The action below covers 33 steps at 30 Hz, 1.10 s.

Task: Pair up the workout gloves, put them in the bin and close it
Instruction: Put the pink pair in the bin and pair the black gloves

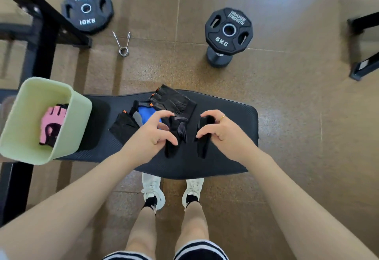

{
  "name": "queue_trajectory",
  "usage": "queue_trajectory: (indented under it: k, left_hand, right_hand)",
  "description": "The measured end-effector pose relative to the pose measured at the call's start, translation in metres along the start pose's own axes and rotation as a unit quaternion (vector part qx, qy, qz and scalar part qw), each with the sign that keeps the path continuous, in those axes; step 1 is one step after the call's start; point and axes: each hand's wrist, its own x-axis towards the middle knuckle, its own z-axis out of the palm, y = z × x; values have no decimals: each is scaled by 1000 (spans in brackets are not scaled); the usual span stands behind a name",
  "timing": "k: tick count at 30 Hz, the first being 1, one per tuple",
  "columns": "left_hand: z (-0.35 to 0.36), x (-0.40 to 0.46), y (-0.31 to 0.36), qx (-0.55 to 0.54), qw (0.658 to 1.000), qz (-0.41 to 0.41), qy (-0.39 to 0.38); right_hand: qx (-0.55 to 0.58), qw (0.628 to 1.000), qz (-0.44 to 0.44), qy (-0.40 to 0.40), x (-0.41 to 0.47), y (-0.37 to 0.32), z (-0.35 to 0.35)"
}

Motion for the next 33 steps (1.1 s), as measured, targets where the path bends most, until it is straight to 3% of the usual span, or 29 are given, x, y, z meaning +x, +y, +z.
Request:
queue_trajectory:
  k: [6,9,11,16,24,30,33]
  left_hand:
    - [1,-18,26,-154,983,-83,50]
    - [2,-22,34,-381,903,-182,73]
    - [5,-22,33,-431,864,-246,87]
    - [6,-32,39,-330,907,-250,73]
    - [-6,-37,69,-441,847,-268,126]
    - [-33,-60,59,-345,902,-216,141]
    - [-42,-75,48,-340,892,-226,195]
  right_hand:
    - [-22,999,-18,26,0,-50,26]
    - [92,992,48,73,0,-55,37]
    - [168,976,106,91,1,-55,40]
    - [223,962,146,62,0,-51,41]
    - [176,976,87,96,-4,-79,19]
    - [263,953,143,40,10,-113,13]
    - [199,974,105,-34,29,-133,16]
